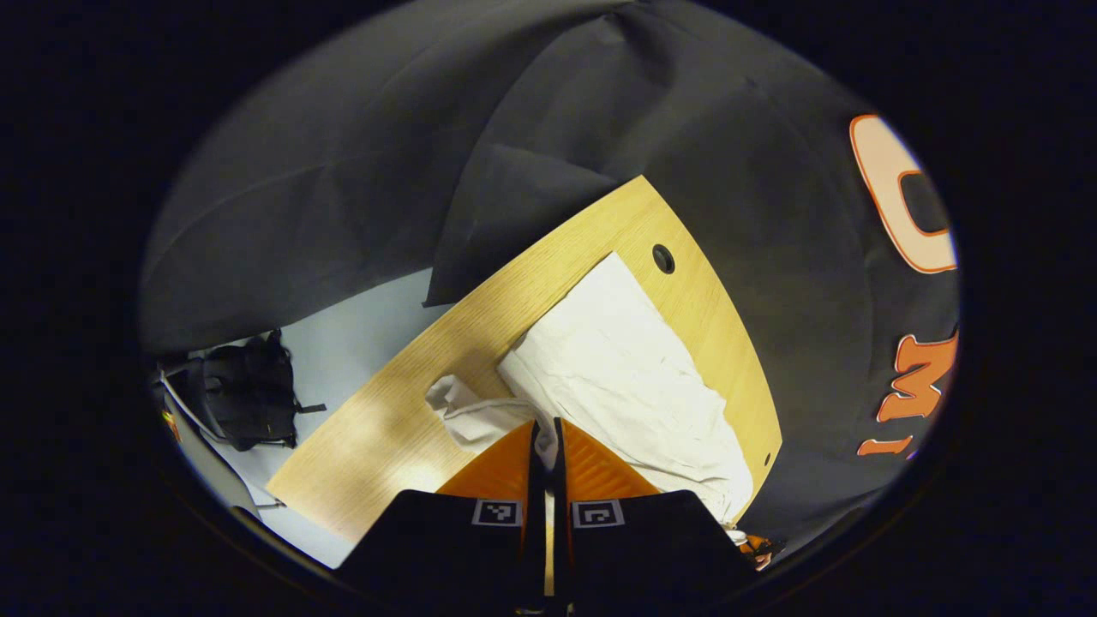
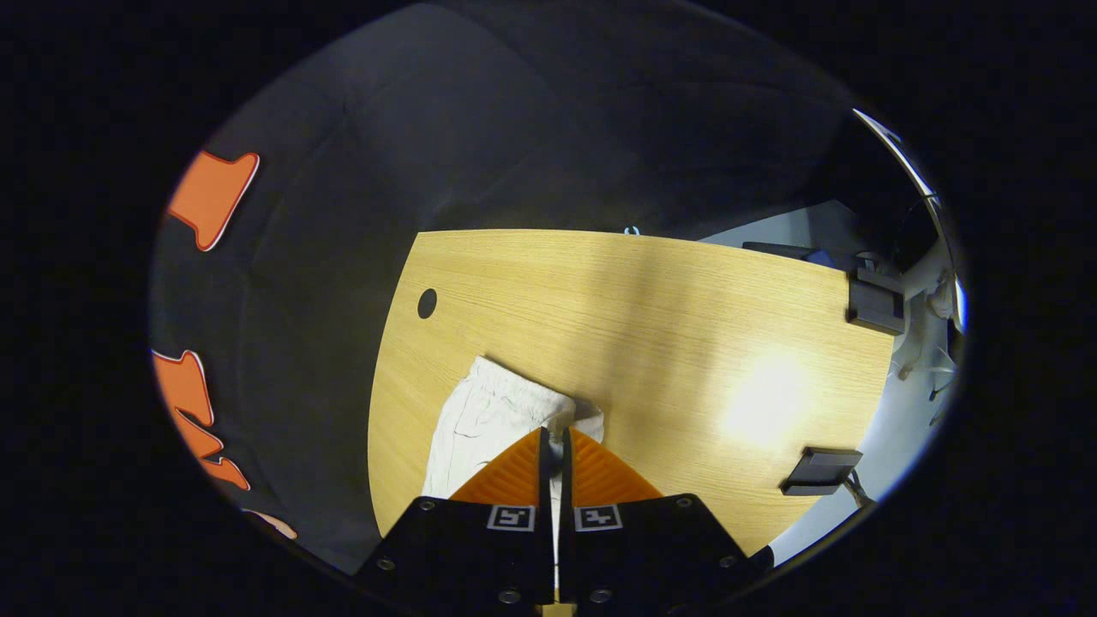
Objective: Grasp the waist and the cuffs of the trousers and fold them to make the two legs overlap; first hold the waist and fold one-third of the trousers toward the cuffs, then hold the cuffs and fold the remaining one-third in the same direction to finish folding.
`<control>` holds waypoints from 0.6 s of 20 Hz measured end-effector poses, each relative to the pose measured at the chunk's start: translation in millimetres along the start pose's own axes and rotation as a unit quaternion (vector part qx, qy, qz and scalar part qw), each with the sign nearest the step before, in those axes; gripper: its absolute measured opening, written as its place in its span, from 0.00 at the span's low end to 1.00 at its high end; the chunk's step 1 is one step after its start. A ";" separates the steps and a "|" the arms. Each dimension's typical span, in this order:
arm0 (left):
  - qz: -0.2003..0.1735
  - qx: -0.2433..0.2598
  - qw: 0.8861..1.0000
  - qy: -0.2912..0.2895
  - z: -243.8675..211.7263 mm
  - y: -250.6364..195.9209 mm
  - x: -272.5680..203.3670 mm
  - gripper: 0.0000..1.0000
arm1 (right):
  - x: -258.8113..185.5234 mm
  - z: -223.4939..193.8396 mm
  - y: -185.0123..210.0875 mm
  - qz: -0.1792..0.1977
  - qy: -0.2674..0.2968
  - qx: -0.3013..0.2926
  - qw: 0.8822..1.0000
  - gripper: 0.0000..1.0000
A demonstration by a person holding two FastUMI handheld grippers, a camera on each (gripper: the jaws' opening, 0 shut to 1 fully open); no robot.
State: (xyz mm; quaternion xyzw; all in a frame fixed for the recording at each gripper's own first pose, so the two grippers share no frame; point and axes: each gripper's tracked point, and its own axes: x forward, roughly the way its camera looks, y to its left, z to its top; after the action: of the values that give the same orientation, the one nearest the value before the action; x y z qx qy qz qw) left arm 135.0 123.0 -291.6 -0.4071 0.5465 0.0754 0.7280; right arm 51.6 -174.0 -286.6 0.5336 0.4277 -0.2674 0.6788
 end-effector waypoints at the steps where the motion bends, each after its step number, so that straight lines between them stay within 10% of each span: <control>1: 0.001 0.007 1.000 0.005 4.6 -4.1 2.5 0.07 | 3.1 0.4 3.8 0.002 0.005 0.003 1.000 0.02; 12: 0.050 0.085 0.993 0.057 35.1 -19.7 35.1 0.09 | 58.2 23.0 45.1 0.003 0.054 0.036 0.998 0.02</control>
State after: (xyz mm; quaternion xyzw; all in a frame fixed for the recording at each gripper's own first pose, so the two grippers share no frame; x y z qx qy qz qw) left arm 185.4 122.1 -309.2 -0.3197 0.6113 0.0418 0.7227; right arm 124.0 -177.5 -313.1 0.5724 0.4524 -0.2512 0.6361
